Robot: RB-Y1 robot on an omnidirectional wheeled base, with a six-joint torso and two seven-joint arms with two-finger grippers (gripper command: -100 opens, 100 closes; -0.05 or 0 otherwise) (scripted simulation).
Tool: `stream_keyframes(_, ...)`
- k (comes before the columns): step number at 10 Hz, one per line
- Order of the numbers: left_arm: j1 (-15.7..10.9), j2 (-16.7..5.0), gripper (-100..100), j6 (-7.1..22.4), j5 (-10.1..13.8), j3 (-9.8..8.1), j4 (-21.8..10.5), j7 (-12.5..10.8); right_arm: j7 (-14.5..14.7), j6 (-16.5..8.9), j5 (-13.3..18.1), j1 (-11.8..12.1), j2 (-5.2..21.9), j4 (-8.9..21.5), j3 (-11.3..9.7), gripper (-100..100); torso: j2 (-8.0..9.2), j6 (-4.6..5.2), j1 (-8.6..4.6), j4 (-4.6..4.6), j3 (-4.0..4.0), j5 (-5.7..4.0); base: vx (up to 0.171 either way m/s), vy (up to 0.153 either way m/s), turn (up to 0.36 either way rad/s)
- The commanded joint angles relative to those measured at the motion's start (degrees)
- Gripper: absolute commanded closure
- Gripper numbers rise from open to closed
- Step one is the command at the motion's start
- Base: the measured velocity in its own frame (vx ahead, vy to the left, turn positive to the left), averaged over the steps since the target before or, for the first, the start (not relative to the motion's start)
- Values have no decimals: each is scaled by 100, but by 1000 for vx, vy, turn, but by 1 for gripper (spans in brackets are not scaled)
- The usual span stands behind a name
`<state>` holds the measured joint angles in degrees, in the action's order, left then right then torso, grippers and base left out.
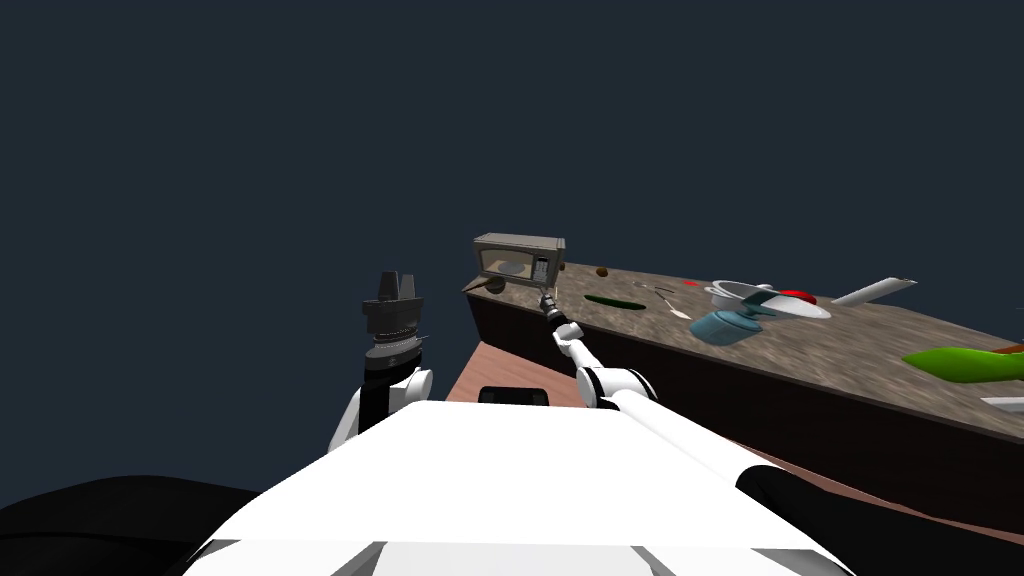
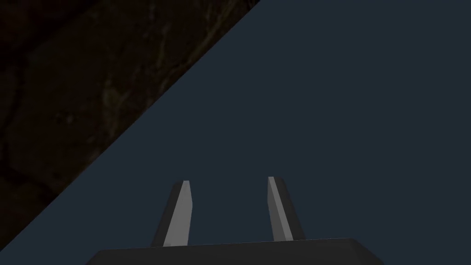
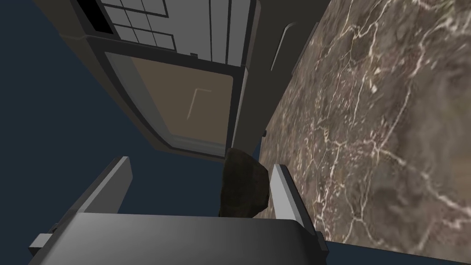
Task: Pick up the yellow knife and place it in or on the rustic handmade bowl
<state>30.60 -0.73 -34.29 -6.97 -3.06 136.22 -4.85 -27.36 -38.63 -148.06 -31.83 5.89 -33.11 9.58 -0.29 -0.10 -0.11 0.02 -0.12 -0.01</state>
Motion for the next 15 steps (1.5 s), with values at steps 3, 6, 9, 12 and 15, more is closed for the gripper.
stream_keyframes(3, 0, 0, 0, 0, 0, 0, 0, 0, 283, 233, -560, -7, 3, 6, -519, -100, 2, -1, 1, 0, 1, 1, -10, -26, 9)
stream_keyframes(6, 0, 0, 0, 0, 0, 0, 0, 0, 550, 448, -1022, -31, 5, 41, -837, -100, -3, 0, 6, 0, -1, 2, -1, -28, 5)
stream_keyframes(9, 0, 0, 0, 0, 0, 0, 0, 0, 574, 448, -1459, -31, 5, 41, -1037, -100, 0, 0, 0, 0, 0, 0, -6, -29, 5)
stream_keyframes(12, 0, 0, 0, 0, 0, 0, 0, 0, 564, 471, -1384, -3, 6, -10, -1039, 100, -1, 0, 12, 0, -1, 3, 0, 0, 0)
stream_keyframes(15, 0, 0, 0, 0, 0, 0, 0, 0, 564, 471, -1384, -3, 7, -10, -1039, 100, -2, 0, 12, 0, -1, 3, 0, 0, 0)
